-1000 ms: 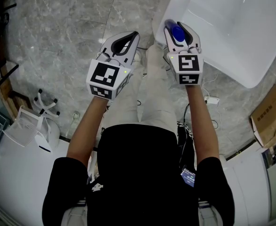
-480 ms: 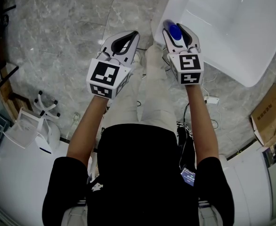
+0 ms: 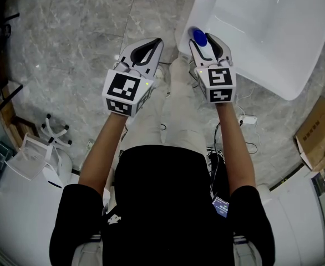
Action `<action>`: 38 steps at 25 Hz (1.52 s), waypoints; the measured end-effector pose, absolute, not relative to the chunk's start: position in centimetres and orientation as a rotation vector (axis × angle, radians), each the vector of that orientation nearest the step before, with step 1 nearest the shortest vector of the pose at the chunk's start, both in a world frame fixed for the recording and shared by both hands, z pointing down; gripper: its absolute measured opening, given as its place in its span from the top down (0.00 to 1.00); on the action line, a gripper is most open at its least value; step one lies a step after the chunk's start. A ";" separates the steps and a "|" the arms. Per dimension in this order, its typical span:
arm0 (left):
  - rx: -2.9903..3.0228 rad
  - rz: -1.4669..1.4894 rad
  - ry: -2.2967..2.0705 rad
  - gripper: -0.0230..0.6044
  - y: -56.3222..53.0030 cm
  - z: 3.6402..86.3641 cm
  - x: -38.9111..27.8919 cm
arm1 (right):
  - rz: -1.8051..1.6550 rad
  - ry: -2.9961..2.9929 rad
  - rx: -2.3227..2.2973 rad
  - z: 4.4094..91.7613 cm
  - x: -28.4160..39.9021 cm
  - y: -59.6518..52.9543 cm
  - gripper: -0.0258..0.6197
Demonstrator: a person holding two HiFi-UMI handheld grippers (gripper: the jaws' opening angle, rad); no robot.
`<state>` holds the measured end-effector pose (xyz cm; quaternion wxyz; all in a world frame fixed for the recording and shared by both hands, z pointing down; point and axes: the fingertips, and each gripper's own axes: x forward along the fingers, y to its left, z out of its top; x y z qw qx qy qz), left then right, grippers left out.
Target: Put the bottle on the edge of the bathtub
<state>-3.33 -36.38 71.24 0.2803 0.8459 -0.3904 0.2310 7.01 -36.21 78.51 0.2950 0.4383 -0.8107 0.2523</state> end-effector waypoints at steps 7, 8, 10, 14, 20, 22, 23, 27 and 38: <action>2.300 0.618 -1.043 0.94 -36.0 68.9 -3.4 | 0.673 -2.146 1.187 76.4 7.2 -35.5 0.66; 2.306 0.619 -1.043 0.94 -36.0 68.5 -3.5 | 0.669 -2.143 1.194 76.0 7.2 -35.4 0.67; 2.321 0.621 -1.045 0.94 -35.8 67.7 -3.7 | 0.660 -2.141 1.212 75.0 7.3 -35.2 0.67; 2.340 0.604 -1.058 0.94 -35.4 65.5 -3.9 | 0.637 -2.147 1.267 72.3 7.5 -34.6 0.74; 2.384 0.572 -1.045 0.94 -33.4 62.2 -3.9 | 0.560 -2.204 1.315 66.9 7.2 -32.9 0.88; 2.396 0.552 -1.034 0.94 -32.5 60.9 -3.9 | 0.547 -2.221 1.334 65.1 7.0 -32.1 0.89; 2.407 0.548 -1.028 0.94 -32.0 60.2 -3.8 | 0.547 -2.227 1.347 64.2 7.0 -31.8 0.89; 2.452 0.523 -1.006 0.94 -30.1 57.2 -3.5 | 0.521 -2.224 1.417 60.5 6.9 -30.5 0.90; 2.586 0.476 -1.021 0.94 -24.9 50.7 -5.6 | 0.371 -2.242 1.530 51.9 5.9 -25.1 0.92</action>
